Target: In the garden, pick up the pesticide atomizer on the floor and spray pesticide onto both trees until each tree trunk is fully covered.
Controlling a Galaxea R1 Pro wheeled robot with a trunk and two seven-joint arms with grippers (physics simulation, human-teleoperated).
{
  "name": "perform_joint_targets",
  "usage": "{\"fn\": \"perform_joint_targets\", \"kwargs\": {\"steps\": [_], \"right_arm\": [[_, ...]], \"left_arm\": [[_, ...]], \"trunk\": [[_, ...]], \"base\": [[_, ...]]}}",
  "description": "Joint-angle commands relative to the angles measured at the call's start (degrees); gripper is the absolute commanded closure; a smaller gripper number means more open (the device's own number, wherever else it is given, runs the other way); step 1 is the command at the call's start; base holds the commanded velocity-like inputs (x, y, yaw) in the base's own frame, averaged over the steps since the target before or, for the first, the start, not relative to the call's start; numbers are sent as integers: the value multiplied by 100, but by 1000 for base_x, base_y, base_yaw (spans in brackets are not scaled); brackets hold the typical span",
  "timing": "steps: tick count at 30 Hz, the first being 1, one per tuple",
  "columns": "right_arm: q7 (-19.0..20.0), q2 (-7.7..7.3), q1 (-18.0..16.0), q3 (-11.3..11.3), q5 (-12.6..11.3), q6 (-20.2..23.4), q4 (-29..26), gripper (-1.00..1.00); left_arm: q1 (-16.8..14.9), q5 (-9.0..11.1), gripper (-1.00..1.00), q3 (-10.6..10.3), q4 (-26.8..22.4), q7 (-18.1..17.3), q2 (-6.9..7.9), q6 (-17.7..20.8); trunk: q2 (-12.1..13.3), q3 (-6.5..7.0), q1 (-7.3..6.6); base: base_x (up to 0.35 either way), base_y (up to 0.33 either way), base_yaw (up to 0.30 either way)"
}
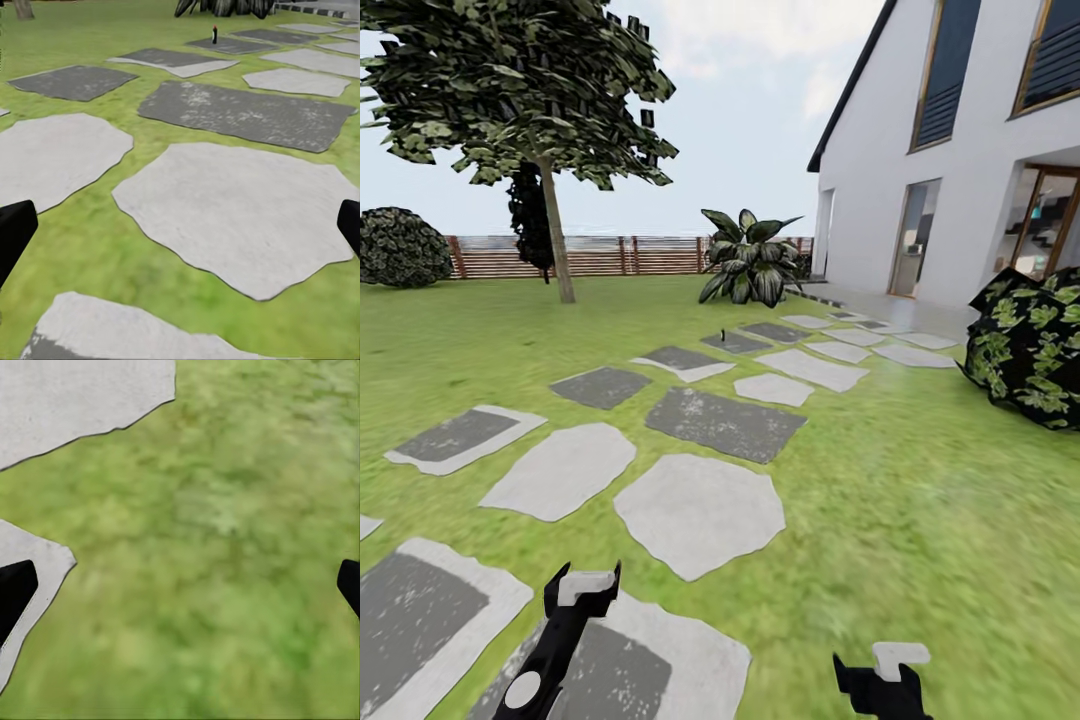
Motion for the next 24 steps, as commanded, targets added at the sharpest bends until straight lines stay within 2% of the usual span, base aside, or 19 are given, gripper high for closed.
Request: {"fn": "perform_joint_targets", "kwargs": {"steps": [1, 24], "right_arm": [[0, 0, 0, -1, 0, 0, 0, -100], [-17, 17, 0, 4, 44, 2, 9, -100]], "left_arm": [[0, 0, -100, 1, 0, 0, 0, 0], [0, 0, -100, 6, 0, 0, 0, 0]], "trunk": [[0, 0, -1], [0, 0, -1]], "base": [[335, 0, 0], [335, 0, 0]]}}
